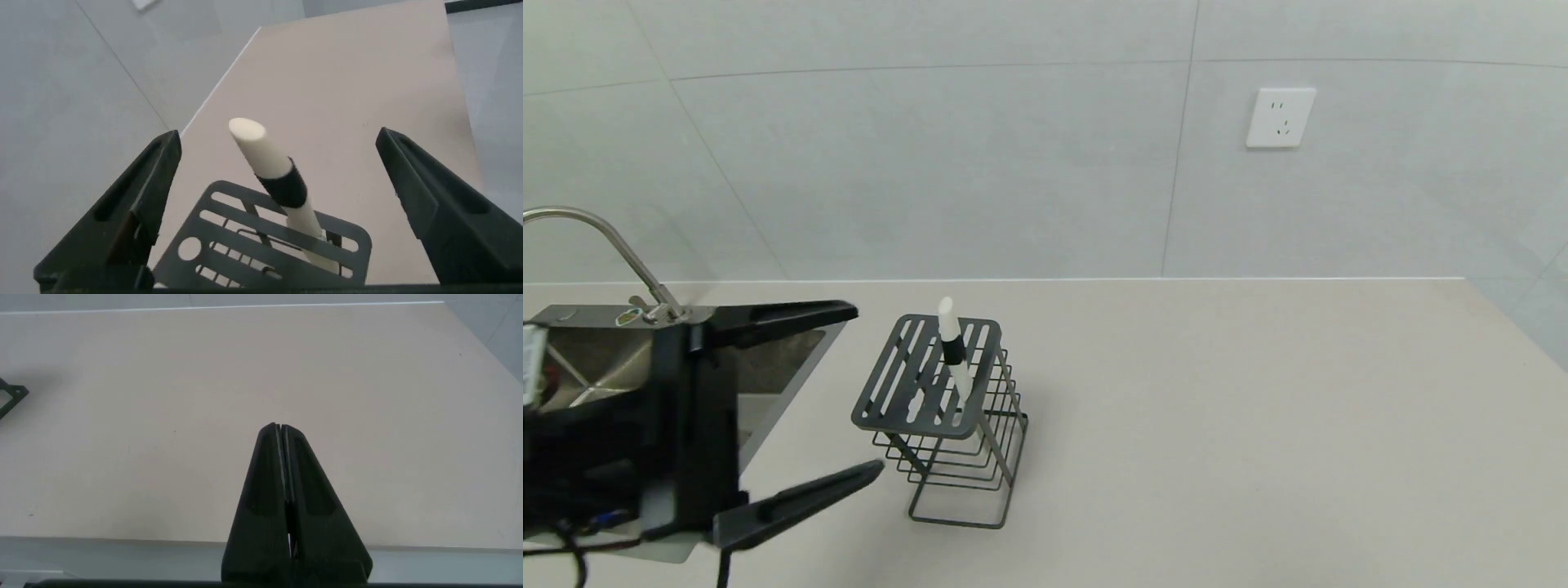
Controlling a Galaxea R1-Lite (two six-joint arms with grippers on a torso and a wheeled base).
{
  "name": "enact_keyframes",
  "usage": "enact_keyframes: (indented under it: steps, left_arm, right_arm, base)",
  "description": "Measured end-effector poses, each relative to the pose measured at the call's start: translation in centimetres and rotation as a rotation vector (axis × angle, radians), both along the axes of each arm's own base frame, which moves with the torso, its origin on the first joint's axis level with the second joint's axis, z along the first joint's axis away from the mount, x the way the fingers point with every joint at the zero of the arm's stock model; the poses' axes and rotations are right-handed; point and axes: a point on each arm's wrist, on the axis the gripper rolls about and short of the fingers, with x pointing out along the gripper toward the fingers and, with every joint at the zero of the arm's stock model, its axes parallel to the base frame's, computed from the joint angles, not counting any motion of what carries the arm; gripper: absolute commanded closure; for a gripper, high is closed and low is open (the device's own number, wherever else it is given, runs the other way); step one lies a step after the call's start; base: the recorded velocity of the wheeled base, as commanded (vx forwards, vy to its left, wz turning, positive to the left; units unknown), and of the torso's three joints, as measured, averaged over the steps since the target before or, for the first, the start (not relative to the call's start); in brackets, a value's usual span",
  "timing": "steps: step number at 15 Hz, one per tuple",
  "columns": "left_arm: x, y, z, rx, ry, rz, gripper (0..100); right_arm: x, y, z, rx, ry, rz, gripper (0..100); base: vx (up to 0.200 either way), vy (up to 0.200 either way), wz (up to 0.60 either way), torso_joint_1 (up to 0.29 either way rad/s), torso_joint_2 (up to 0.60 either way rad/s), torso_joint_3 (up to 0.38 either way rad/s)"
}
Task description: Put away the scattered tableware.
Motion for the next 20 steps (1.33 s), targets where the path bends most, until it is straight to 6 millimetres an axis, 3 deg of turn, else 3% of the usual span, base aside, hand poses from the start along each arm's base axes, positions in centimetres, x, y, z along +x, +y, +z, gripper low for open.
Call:
enact_keyframes:
  steps: [4,6,8,10,14,15,20]
  left_arm:
    - [-10.2,1.2,0.2,-0.127,0.098,0.022,0]
    - [-14.8,1.6,-1.3,-0.183,0.174,0.053,0]
    - [-18.0,1.6,-3.9,-0.208,0.231,0.099,0]
    - [-18.8,1.7,-7.3,-0.234,0.27,0.222,0]
    - [-18.4,3.2,-11.1,-0.335,0.239,1.026,0]
    - [-18.5,3.4,-11.9,-0.326,0.262,1.117,0]
    - [-18.9,3.5,-12.9,-0.317,0.283,1.118,0]
  right_arm:
    - [0.0,0.0,0.0,0.0,0.0,0.001,100]
    - [0.0,0.0,0.0,0.0,0.0,0.001,100]
    - [0.0,0.0,0.0,0.0,0.0,0.003,100]
    - [0.0,0.0,0.0,0.001,0.0,0.002,100]
    - [0.0,0.0,0.0,0.001,0.0,0.001,100]
    - [0.0,0.0,0.0,0.001,0.0,0.001,100]
    - [0.0,0.0,0.0,0.001,0.0,0.001,100]
  base:
    - [0.0,0.0,0.0,0.0,0.0,0.0]
    - [0.0,0.0,0.0,0.0,0.0,0.0]
    - [0.0,0.0,0.0,0.0,0.0,0.0]
    - [0.0,0.0,0.0,0.0,0.0,0.0]
    - [0.0,0.0,0.0,0.0,0.0,0.0]
    - [0.0,0.0,0.0,0.0,0.0,0.0]
    - [0.0,0.0,0.0,0.0,0.0,0.0]
